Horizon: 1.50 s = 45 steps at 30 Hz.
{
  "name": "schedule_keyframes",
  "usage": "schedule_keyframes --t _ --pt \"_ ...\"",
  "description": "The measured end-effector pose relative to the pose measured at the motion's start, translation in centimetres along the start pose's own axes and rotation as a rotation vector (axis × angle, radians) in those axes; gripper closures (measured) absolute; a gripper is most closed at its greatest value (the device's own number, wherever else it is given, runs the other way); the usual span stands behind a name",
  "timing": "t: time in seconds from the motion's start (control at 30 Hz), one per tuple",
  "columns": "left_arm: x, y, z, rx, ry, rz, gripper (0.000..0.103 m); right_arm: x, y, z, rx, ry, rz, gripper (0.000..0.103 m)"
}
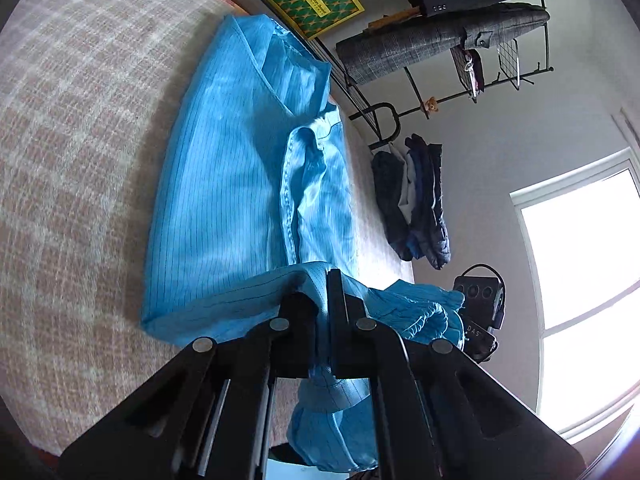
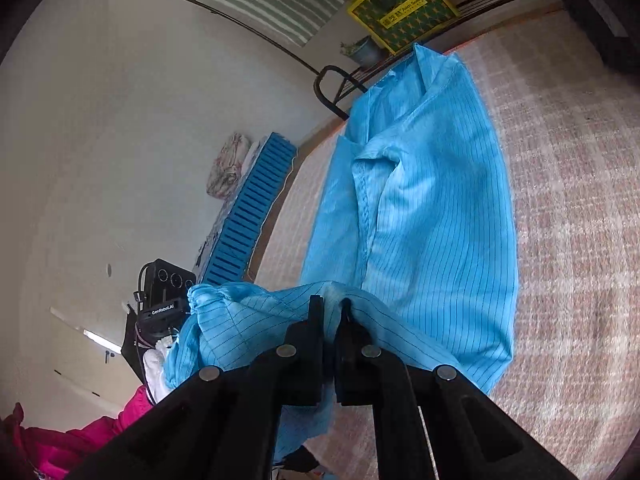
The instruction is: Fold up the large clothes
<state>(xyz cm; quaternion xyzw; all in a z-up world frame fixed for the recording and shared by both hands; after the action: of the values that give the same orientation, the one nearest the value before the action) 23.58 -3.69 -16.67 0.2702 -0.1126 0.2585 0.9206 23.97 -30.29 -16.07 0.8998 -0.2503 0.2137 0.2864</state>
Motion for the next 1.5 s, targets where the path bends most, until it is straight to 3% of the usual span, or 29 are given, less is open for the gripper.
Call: schedule_keyframes --t 0.27,0.53,0.67,0.7,0.73,0.8,0.87,0.9,0.93,1.0,1.1,1.27,1.33,1.5 --pt "2.5 -4.4 -2.5 0.069 0.033 -0.009 0.102 1.4 -2.7 3.8 -0.128 0.012 -0.027 0.102" --pt "2.5 -6.2 -4.2 0.097 0.085 -0.016 0.102 1.5 -3.6 6.1 -0.159 -0.039 -0.056 0.101" --pt "2.7 -6.2 -4.7 0.130 0.079 0.000 0.101 1.9 -3.5 5.9 -0.152 -0.040 -0.049 0.094" --pt "2.8 -6.1 -5.0 0.149 0.076 0.002 0.101 2.1 -3.2 5.8 -0.156 -0.042 -0.040 0.085" --pt "3.0 -6.0 -5.2 0.163 0.078 0.004 0.095 2.4 -3.0 5.9 -0.160 -0.052 -0.029 0.075" --pt "3.7 -5.5 -5.6 0.170 0.092 0.028 0.075 2.9 -2.3 6.2 -0.163 -0.081 -0.012 0.070" --pt "4.8 -4.5 -5.8 0.176 0.102 0.084 0.038 3.5 -1.2 6.5 -0.159 -0.114 0.026 0.053" --pt "5.4 -3.9 -5.8 0.179 0.099 0.110 0.036 3.9 -0.7 6.8 -0.168 -0.122 0.045 0.042" --pt "5.9 -3.5 -5.7 0.177 0.092 0.126 0.036 4.2 -0.2 6.9 -0.172 -0.125 0.060 0.039" --pt "6.5 -2.9 -5.4 0.178 0.056 0.143 0.036 4.5 0.7 7.0 -0.182 -0.111 0.074 0.042" --pt "6.4 -2.4 -5.4 0.223 -0.027 0.157 0.036 4.4 1.3 7.2 -0.288 0.008 0.057 0.045" --pt "4.4 -3.7 -7.2 0.285 -0.049 0.086 0.037 2.8 0.8 7.5 -0.376 0.135 -0.014 0.053" --pt "3.7 -4.2 -8.0 0.300 -0.042 0.059 0.042 2.1 0.4 8.2 -0.414 0.159 -0.042 0.060" --pt "2.3 -5.3 -8.5 0.311 -0.066 0.014 0.048 1.1 -0.7 8.7 -0.432 0.188 -0.082 0.065"
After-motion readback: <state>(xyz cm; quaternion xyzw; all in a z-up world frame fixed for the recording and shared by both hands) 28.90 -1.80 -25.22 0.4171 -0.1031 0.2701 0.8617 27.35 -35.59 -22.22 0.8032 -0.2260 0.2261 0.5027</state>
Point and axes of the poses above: each gripper's, at about its wrist camera, not at the fingertips, and y roughly against the way its jaws point, z to its right, x to its top, the point moved 10 cm from there along -y, roughly the way its jaws point, and after that the axes turned 12 degrees about z, right-handed, at the moved point
